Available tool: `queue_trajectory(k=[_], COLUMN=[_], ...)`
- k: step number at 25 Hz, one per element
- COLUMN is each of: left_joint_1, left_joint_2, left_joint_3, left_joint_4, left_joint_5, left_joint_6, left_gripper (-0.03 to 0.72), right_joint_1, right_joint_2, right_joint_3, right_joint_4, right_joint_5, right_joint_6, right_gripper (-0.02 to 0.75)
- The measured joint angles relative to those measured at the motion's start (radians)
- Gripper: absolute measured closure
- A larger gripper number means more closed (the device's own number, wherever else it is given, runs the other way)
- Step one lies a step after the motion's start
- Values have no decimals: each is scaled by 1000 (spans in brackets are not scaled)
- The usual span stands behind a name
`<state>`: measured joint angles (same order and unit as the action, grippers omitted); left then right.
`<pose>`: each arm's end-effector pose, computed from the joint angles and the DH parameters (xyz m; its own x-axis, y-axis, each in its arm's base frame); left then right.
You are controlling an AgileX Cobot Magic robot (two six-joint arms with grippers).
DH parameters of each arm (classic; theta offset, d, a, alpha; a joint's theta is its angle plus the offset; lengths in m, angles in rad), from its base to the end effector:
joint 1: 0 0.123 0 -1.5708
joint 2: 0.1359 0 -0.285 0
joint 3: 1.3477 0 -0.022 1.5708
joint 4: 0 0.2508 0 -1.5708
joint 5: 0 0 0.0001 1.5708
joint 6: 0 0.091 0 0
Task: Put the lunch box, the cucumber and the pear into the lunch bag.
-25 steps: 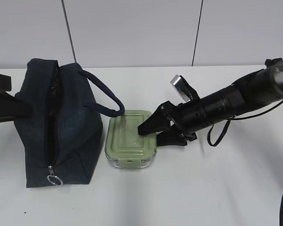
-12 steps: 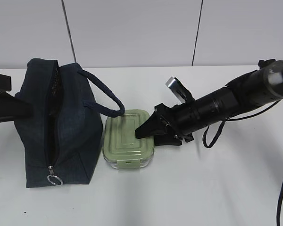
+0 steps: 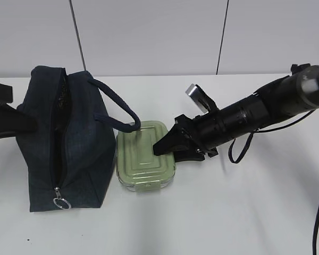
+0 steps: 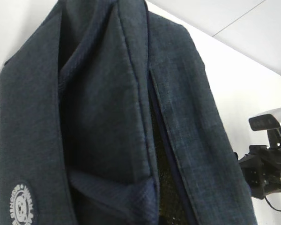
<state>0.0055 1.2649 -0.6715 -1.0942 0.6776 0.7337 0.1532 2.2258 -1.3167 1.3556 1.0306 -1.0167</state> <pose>0.2313 -0.0495 0.2443 -0.8233 -0.2115 -0.5268 0.1588 0.8052 -0.5714 0.3927 0.1378 0.1091 -0.9594 -0.0644 -0.2744 -0.2686 0.5046 0.8205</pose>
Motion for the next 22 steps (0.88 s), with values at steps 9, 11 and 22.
queue_trajectory(k=[9, 11, 22], left_joint_1=[0, 0, 0], left_joint_2=[0, 0, 0], left_joint_3=[0, 0, 0], left_joint_4=[0, 0, 0], left_joint_5=[10, 11, 14], left_joint_6=[0, 0, 0], left_gripper=[704, 704, 704], right_joint_1=[-91, -107, -144], right_joint_2=[0, 0, 0], right_joint_3=[-2, -2, -54], right_joint_4=[-15, -15, -19], right_joint_5=[51, 61, 89], right_joint_6=[2, 4, 13], right_gripper=[352, 352, 352])
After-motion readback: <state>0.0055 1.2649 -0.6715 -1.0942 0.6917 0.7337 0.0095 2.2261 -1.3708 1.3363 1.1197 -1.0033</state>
